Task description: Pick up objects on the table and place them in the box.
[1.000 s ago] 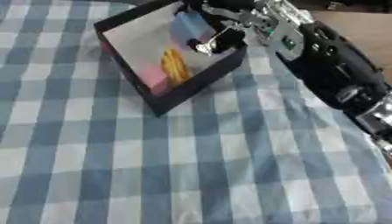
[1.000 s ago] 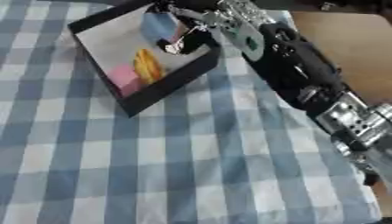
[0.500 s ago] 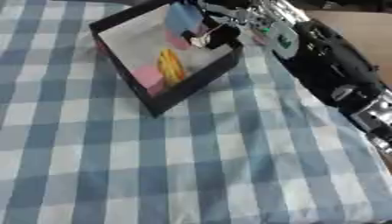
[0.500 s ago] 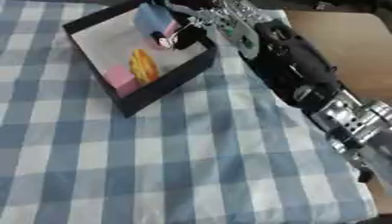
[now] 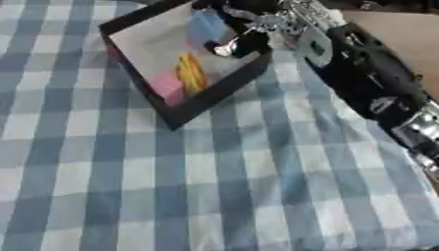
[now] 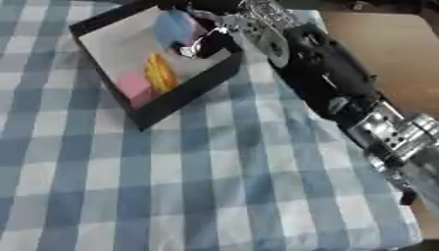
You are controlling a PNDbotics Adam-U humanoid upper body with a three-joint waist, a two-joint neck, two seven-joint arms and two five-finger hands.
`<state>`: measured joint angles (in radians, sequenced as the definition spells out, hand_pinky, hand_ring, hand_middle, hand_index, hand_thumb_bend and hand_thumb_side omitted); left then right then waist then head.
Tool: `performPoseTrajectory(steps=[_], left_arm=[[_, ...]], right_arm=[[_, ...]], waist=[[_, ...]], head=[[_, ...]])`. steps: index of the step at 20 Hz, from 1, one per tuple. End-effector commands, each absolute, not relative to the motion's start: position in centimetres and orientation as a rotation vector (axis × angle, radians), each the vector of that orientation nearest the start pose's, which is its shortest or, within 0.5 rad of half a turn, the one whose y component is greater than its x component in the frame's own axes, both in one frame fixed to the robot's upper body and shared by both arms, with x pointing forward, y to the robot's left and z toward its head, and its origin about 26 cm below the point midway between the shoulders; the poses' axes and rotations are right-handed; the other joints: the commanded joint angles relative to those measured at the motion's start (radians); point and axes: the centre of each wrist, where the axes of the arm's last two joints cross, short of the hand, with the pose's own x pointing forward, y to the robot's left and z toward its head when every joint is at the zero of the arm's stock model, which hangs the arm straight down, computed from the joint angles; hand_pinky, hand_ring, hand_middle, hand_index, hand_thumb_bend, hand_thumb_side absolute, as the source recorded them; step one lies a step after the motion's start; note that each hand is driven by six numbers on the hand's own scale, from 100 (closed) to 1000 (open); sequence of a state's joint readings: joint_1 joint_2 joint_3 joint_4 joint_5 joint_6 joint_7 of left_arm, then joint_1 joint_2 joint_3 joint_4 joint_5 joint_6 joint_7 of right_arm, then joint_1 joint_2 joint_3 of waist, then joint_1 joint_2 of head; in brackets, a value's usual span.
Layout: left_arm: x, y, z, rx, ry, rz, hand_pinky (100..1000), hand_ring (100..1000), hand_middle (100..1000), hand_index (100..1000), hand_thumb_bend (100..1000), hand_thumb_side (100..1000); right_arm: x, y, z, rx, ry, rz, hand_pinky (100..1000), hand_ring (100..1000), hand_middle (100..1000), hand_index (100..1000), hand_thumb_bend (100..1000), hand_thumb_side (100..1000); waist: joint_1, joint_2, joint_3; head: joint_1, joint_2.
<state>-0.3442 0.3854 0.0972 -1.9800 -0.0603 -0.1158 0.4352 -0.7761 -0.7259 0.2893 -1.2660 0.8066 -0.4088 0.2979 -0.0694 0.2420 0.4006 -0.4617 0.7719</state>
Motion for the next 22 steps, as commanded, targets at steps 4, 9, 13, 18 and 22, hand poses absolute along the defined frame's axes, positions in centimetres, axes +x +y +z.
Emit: performPoseTrajectory(steps=[4,9,13,18,22], left_arm=[[30.1,28.9,23.4,0.543,-2.538,0.103,910,729,687,884,100,647],[30.1,28.9,23.3,0.548,-2.531,0.107,909,728,684,883,100,647],[30.1,29.0,23.2,0.553,-2.523,0.103,909,728,683,884,100,648],[29.9,29.4,23.0,0.583,-2.516,0.117,910,730,685,883,100,647],[29.7,30.1,22.4,0.635,-2.493,0.135,910,730,685,883,100,646]], right_arm=[[42.3,-33.1,24.2,-1.055,-1.549,1.931,1000,914,906,1000,450,332],[42.4,-33.3,24.1,-1.065,-1.541,1.931,1000,906,899,1000,453,364],[42.2,-33.2,24.7,-1.032,-1.604,1.888,1000,898,890,1000,376,289],[41.3,-32.9,27.1,-0.96,-1.775,1.721,947,867,839,998,100,124],[39.5,-32.2,30.1,-0.874,-2.012,1.404,895,840,790,957,100,100]], waist=[[-0.008,0.003,0.0],[-0.007,0.003,-0.002],[-0.005,-0.001,-0.005],[0.003,-0.015,-0.022],[0.009,-0.031,-0.065]], head=[[-0.011,-0.002],[-0.01,-0.002],[-0.009,-0.002],[0.004,-0.002],[0.036,-0.002]])
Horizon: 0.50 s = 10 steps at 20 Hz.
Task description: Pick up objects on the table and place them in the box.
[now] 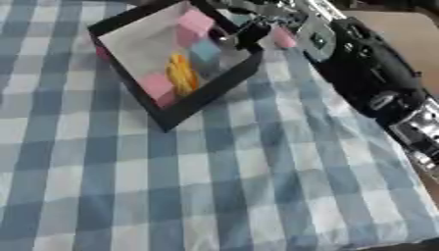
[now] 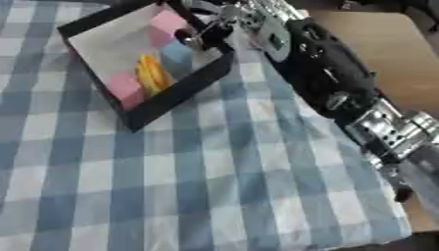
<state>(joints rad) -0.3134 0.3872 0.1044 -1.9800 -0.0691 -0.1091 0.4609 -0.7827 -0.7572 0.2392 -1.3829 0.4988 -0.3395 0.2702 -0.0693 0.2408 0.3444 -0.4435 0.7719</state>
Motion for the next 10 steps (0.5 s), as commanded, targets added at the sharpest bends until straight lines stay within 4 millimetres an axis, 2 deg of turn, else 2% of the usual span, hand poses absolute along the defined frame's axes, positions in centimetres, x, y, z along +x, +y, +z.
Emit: performPoseTrajectory(steps=[1,4,6,10], left_arm=[[29.5,30.4,22.3,0.656,-2.49,0.137,910,730,684,882,100,645],[29.3,30.8,21.7,0.688,-2.46,0.134,908,725,680,883,100,636],[29.2,30.7,21.2,0.678,-2.438,0.115,906,725,680,883,100,645],[29.2,30.7,20.9,0.668,-2.421,0.089,906,735,681,883,100,648]], right_arm=[[38.8,-31.8,30.9,-0.846,-2.071,1.331,895,840,781,944,100,100],[36.9,-31.2,31.9,-0.754,-2.162,1.206,886,841,782,925,100,100],[36.1,-31.6,31.5,-0.75,-2.132,1.208,881,836,783,918,100,111],[35.4,-32.9,31.0,-0.767,-2.068,1.233,884,850,800,900,100,130]], waist=[[0.01,-0.03,-0.025],[0.016,-0.031,-0.061],[0.023,-0.04,-0.065],[0.032,-0.042,-0.075]], head=[[0.026,-0.002],[0.058,-0.002],[0.069,-0.002],[0.074,-0.002]])
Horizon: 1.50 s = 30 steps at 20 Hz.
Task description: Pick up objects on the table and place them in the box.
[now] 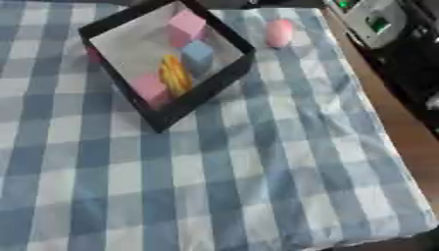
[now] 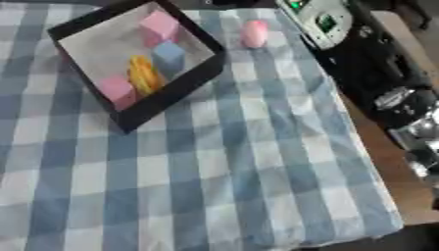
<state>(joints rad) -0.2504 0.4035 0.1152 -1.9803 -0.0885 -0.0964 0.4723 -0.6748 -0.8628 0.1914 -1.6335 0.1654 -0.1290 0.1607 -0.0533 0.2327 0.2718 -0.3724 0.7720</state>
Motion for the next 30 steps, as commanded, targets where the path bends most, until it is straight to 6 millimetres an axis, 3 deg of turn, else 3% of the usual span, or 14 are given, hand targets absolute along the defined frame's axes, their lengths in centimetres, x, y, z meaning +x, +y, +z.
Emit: performPoseTrajectory(steps=[1,4,9,11,18,26,30], left_arm=[[29.2,30.7,20.9,0.666,-2.42,0.086,907,737,681,883,100,648],[29.2,30.6,20.8,0.662,-2.417,0.081,907,740,681,884,100,651],[29.1,30.7,20.7,0.662,-2.413,0.076,908,740,681,883,100,652],[29.1,30.7,20.7,0.664,-2.413,0.076,908,740,680,883,100,653],[29.1,30.8,20.7,0.676,-2.412,0.074,905,737,678,884,100,658],[29.0,30.9,20.4,0.683,-2.403,0.085,906,736,676,883,100,664],[29.1,30.8,20.6,0.676,-2.416,0.079,907,736,676,883,100,661]], right_arm=[[35.3,-33.3,30.9,-0.779,-2.048,1.244,885,855,806,899,100,131],[35.5,-35.1,30.5,-0.822,-1.983,1.252,892,878,836,911,100,149],[38.8,-37.6,30.3,-0.863,-1.874,1.231,897,905,863,926,100,166],[39.3,-38.9,30.1,-0.882,-1.855,1.24,898,909,865,929,100,167],[37.9,-42.9,30.7,-0.976,-1.843,1.271,900,920,881,935,100,179],[36.3,-45.2,31.6,-0.985,-1.871,1.186,898,913,887,933,100,204],[36.0,-46.2,31.8,-0.98,-1.848,1.185,902,917,897,946,100,268]], waist=[[0.017,-0.034,-0.005],[0.016,-0.034,-0.01],[0.012,-0.032,-0.003],[0.009,-0.029,0.001],[-0.004,-0.004,0.028],[-0.01,0.021,0.048],[-0.011,0.034,0.067]], head=[[0.0,-0.002],[0.003,-0.002],[0.009,-0.002],[0.009,-0.002],[-0.012,-0.002],[-0.026,-0.004],[-0.044,-0.02]])
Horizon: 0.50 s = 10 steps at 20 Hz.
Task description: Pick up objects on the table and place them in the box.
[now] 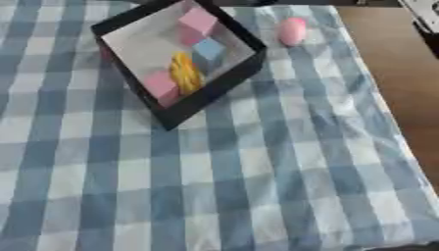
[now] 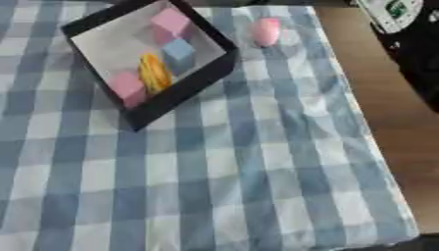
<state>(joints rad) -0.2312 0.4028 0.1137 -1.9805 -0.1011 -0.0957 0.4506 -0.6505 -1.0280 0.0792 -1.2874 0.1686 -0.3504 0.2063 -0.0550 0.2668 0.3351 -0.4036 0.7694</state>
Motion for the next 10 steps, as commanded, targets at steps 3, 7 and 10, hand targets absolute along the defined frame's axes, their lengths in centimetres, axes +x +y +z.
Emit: performPoseTrajectory(steps=[3,7,10], left_arm=[[29.1,30.8,20.7,0.674,-2.419,0.082,907,736,676,884,100,661],[29.2,30.6,20.8,0.665,-2.427,0.083,908,737,676,884,100,659],[29.2,30.6,20.7,0.659,-2.425,0.085,908,736,676,884,100,660]], right_arm=[[36.0,-47.1,31.8,-0.995,-1.83,1.155,900,914,894,946,100,292],[36.5,-47.9,31.4,-1.019,-1.797,1.139,899,913,893,946,100,325],[37.1,-48.0,30.9,-1.022,-1.764,1.152,898,912,895,947,100,368]], waist=[[-0.008,0.01,0.023],[-0.005,0.02,0.048],[-0.001,0.027,0.057]], head=[[-0.046,-0.025],[-0.081,-0.037],[-0.093,-0.047]])
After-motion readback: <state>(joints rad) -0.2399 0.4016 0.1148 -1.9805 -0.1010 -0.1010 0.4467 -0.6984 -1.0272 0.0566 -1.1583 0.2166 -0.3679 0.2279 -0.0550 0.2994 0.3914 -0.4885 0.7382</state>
